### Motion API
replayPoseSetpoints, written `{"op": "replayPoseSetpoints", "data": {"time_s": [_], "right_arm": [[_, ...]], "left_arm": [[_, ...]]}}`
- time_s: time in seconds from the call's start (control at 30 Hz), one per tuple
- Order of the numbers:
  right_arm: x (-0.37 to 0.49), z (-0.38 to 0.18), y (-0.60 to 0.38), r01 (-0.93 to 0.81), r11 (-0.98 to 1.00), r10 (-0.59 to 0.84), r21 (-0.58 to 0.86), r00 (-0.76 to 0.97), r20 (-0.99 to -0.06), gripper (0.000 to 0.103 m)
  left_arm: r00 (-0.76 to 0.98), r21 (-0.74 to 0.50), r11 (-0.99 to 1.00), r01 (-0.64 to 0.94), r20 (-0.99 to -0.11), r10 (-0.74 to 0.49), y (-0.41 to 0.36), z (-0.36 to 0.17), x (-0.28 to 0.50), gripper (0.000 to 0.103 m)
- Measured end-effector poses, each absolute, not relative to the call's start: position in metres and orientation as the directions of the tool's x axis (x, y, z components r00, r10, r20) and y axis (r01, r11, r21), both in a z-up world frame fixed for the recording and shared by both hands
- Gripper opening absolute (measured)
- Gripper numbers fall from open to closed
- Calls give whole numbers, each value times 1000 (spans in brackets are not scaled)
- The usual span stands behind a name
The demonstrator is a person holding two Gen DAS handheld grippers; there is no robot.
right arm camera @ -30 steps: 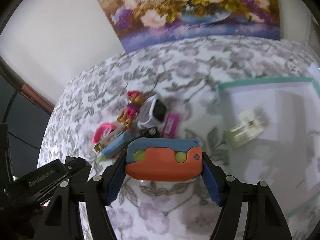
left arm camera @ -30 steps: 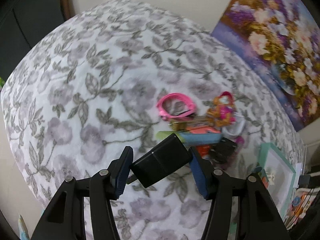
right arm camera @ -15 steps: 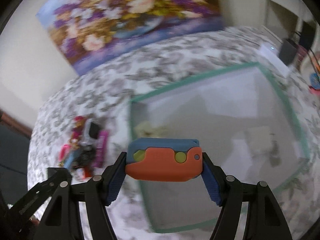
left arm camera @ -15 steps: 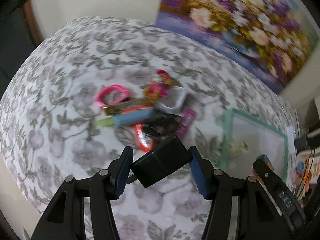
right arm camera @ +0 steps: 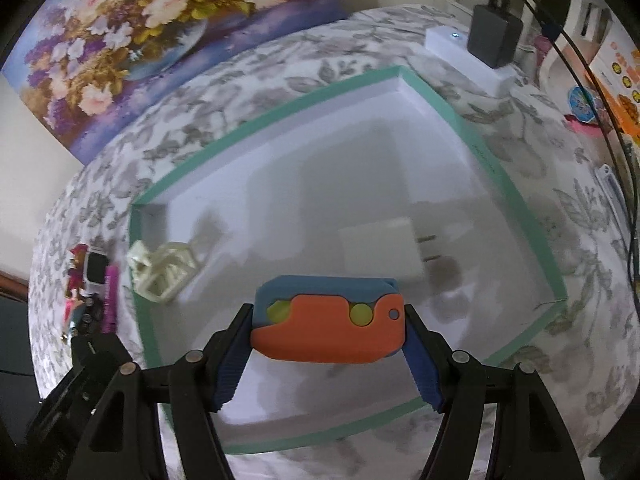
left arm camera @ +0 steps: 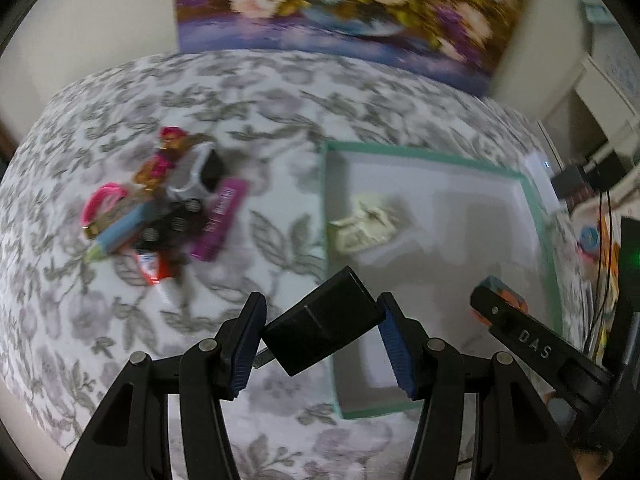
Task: Organize rigid objects
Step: 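Carry the fidget toy and black charger into the tray and release both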
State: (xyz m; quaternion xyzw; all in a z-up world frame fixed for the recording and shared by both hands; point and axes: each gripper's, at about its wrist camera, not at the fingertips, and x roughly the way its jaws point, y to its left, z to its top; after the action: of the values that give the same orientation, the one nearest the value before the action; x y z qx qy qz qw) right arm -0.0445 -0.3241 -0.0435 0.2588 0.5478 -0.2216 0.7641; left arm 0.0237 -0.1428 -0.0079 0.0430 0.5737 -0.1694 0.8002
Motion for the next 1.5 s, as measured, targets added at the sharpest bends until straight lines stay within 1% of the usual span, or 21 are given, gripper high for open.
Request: {"op": "replayPoseSetpoints", "data": {"time_s": [0.23, 0.37, 0.47, 0.77, 0.8, 0.83, 0.9, 0.97, 1.03, 1.07, 1.1, 1.17, 1.2, 1.27, 1.3, 1.5], "right_arm": [[-52, -47, -338, 632, 761, -53, 149, 289, -956, 73], [-52, -49, -341, 635, 761, -63, 135, 278, -958, 73], [-52, -49, -343, 635, 759, -55, 142, 281, -958, 73], [-50, -52, -344, 637, 755, -37, 153, 274, -961, 74], [-50, -52, -344, 637, 756, -36, 152, 272, -962, 74], [-50, -52, -344, 637, 756, -35, 152, 271, -962, 74], [-50, -52, -343, 637, 756, -34, 152, 269, -962, 75], [-49, -50, -342, 631, 761, -35, 151, 273, -961, 78], [-49, -44, -339, 622, 769, -49, 147, 288, -957, 78], [-49, -41, -339, 620, 771, -54, 148, 294, -954, 79], [-49, -39, -338, 619, 772, -60, 147, 301, -952, 79], [-49, -34, -336, 617, 774, -74, 141, 310, -948, 79], [-49, -32, -336, 617, 775, -82, 138, 314, -946, 81], [-49, -29, -335, 620, 772, -93, 136, 322, -942, 88], [-49, -28, -334, 622, 771, -97, 136, 326, -940, 88], [-49, -27, -331, 623, 772, -111, 124, 325, -939, 88]], "left_arm": [[250, -117, 918, 380, -942, -223, -168, -24, 14, 59], [271, -80, 906, 415, -940, -207, -179, -26, 10, 59], [256, -93, 902, 421, -942, -216, -183, -30, 10, 59], [250, -60, 895, 442, -950, -186, -188, -38, 7, 60], [251, -61, 896, 441, -949, -188, -188, -38, 7, 63], [252, -60, 896, 440, -949, -187, -188, -37, 8, 69], [253, -64, 897, 437, -949, -191, -186, -36, 8, 75], [250, -69, 899, 432, -949, -194, -185, -35, 9, 75], [251, -74, 900, 428, -948, -198, -184, -33, 10, 77], [252, -77, 901, 426, -947, -200, -183, -31, 11, 79], [255, -79, 903, 422, -946, -202, -182, -30, 12, 84], [267, -79, 907, 413, -942, -203, -177, -26, 14, 85], [272, -78, 909, 409, -941, -202, -176, -25, 15, 86], [285, -72, 919, 388, -939, -194, -169, -22, 19, 88], [289, -70, 923, 378, -938, -189, -165, -21, 21, 93], [321, -64, 964, 257, -935, -148, -129, -18, 41, 94]]}}
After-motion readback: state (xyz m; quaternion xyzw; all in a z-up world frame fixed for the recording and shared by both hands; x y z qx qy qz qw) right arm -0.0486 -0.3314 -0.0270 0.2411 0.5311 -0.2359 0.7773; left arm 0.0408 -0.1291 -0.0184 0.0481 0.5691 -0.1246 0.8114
